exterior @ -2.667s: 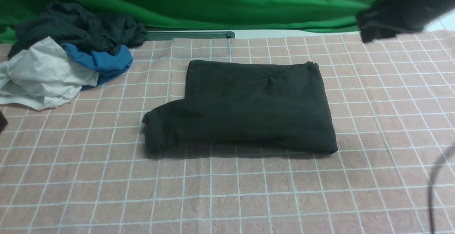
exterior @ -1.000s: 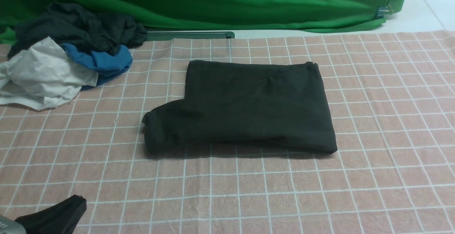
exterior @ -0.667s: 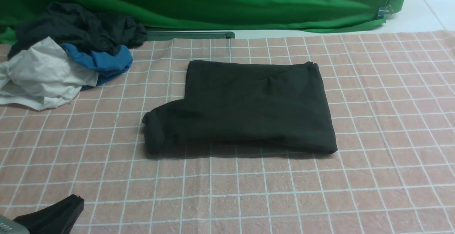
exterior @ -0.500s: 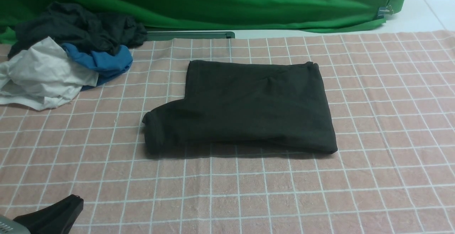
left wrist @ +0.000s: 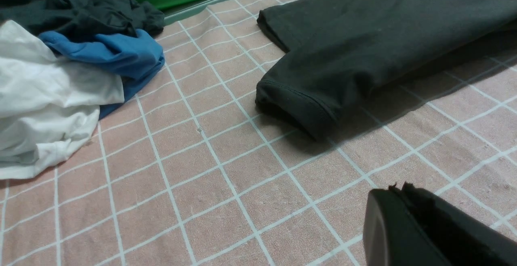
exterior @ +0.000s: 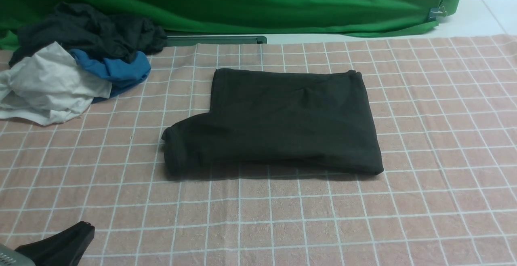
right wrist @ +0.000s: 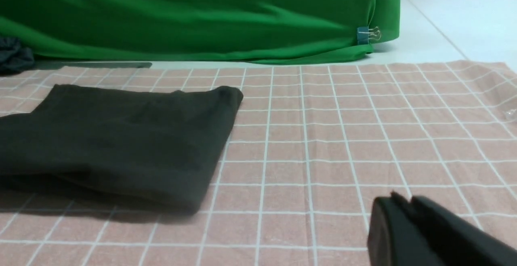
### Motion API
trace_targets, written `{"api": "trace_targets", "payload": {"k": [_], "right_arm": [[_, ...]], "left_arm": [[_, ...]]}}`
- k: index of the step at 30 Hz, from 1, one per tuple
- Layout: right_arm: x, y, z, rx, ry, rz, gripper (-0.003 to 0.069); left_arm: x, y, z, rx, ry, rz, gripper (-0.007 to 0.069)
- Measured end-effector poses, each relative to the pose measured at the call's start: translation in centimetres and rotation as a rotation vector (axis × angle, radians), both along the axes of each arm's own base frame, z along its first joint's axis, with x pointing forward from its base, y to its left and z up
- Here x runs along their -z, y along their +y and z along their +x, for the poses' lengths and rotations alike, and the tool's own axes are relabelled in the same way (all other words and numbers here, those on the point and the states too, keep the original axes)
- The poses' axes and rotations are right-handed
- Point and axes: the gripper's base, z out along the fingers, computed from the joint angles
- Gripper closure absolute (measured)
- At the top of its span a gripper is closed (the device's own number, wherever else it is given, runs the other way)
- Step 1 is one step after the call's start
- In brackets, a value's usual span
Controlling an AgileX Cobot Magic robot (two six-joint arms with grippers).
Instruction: Fold a long-sleeved shirt over a pink coffee tablecloth.
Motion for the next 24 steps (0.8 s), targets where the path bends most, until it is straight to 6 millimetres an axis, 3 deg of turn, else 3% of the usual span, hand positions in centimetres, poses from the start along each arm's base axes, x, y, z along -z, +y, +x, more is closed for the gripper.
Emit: {"api": "trace_targets", "payload": {"k": [19, 24], "right_arm": [[0.0, 0.0, 0.0, 0.000, 0.000, 0.000, 0.0568], [0.0, 0.0, 0.0, 0.000, 0.000, 0.000, 0.0558]], "left_arm": [[-0.1, 0.1, -0.1, 0.001, -0.021, 0.015, 0.0608], [-1.0, 0.6, -0.6, -0.105, -0.116, -0.139, 0.0608]]}}
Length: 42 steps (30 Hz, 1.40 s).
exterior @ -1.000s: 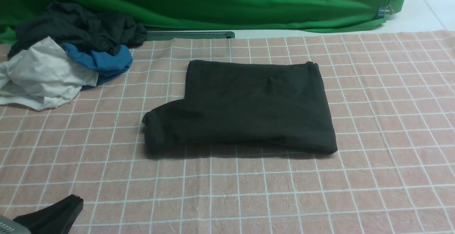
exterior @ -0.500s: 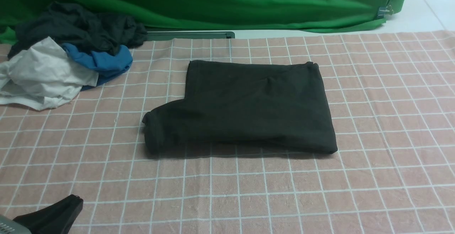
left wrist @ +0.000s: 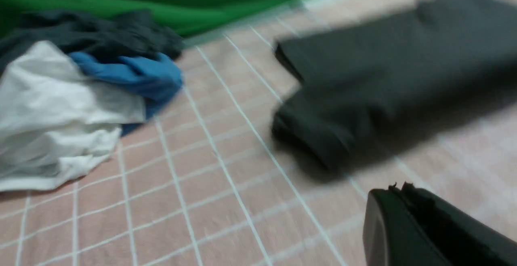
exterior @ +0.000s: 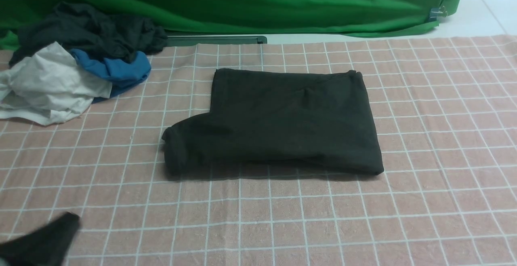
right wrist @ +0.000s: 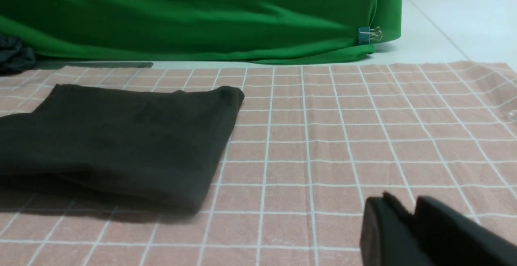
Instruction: Fold a long-sleeved shirt over a pink coffee tablecloth.
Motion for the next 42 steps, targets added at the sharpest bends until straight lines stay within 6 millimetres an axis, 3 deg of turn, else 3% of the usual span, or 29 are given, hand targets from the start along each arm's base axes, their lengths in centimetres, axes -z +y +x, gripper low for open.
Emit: {"api": "trace_targets", "payload": {"k": [6, 12, 42], "right_arm": [[0.0, 0.0, 0.0, 0.000, -0.001, 0.000, 0.0543], [0.0, 0.0, 0.0, 0.000, -0.001, 0.000, 0.0522], [0.0, 0.0, 0.0, 0.000, -0.001, 0.000, 0.0441]], "left_arm": [[0.1, 0.7, -0.4, -0.128, -0.075, -0.110, 0.0608], [0.9, 0.6, -0.5, -0.117, 0.007, -0.083, 0.0608], [1.0, 0.7, -0.5, -0.125, 0.003, -0.050, 0.0608]]}}
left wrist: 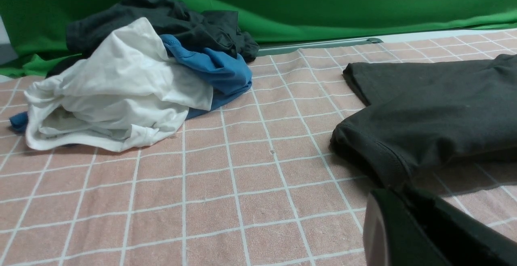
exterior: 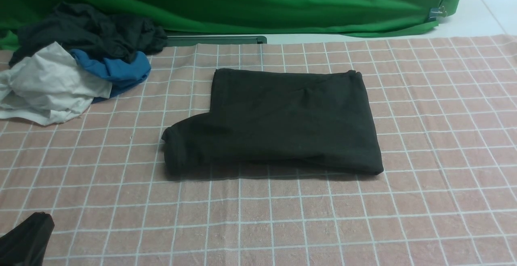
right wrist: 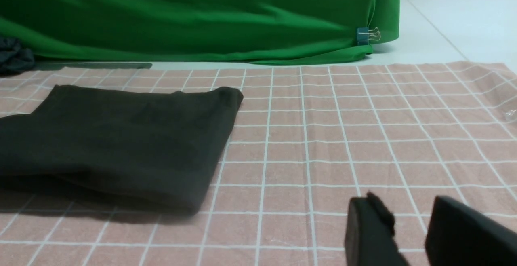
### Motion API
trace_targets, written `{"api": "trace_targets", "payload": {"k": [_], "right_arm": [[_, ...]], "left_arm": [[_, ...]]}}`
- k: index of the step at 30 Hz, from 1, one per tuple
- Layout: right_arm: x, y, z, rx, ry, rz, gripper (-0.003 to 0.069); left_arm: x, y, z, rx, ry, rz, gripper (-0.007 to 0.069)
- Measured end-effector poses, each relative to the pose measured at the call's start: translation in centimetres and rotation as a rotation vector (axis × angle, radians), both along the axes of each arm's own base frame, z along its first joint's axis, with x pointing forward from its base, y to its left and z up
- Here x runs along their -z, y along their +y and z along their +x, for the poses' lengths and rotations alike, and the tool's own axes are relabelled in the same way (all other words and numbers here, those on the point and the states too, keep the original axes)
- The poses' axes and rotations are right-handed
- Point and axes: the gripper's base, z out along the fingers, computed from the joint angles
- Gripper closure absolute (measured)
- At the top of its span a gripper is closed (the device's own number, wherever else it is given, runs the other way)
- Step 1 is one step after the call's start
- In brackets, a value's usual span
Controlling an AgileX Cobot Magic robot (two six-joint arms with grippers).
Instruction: Fold a long-sleeved shirt over a pink coffee tablecloth.
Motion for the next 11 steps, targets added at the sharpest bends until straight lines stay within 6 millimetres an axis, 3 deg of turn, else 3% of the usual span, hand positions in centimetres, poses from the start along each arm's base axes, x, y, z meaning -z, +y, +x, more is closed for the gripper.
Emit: {"api": "trace_targets", "payload": {"k": [11], "right_arm": [[0.00, 0.00, 0.00, 0.000, 0.000, 0.000, 0.0421]], "left_arm": [[0.00, 0.00, 0.00, -0.001, 0.000, -0.003, 0.0608]]}}
